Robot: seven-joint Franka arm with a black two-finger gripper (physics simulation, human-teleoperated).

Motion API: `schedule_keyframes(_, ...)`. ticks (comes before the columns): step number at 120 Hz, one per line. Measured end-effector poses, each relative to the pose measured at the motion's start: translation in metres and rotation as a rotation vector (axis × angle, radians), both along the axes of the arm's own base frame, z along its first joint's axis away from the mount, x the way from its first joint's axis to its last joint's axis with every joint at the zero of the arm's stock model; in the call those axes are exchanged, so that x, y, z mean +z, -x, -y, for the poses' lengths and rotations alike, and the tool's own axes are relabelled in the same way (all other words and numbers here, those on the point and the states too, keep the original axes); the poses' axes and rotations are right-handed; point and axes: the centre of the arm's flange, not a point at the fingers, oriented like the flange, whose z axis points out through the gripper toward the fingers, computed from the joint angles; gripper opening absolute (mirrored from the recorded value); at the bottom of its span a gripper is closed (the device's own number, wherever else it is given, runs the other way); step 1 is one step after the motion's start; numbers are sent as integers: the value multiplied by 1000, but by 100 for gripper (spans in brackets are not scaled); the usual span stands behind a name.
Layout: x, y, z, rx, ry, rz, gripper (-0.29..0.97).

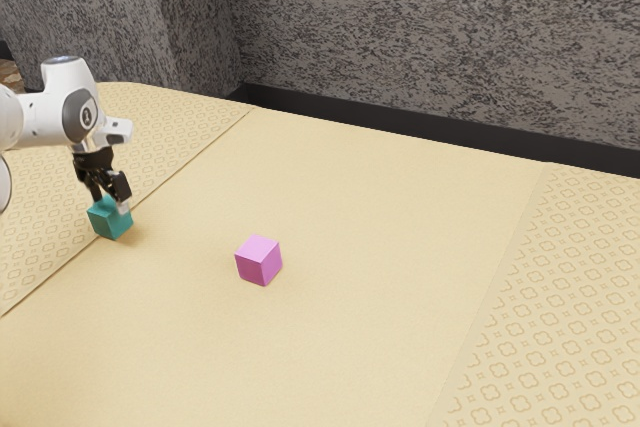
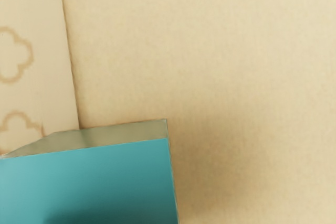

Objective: Pick up the blue block with one arm, and put the blue block on the pink block with one arm

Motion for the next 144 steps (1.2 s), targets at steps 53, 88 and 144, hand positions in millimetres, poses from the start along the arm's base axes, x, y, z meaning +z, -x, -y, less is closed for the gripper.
schedule_keyframes(53, -6, -11, -16, 2, -4, -13, 68)
schedule_keyframes(88, -9, -14, -20, -5, -1, -21, 68)
schedule_keyframes(144, -17, -14, -23, -7, 13, -37, 68)
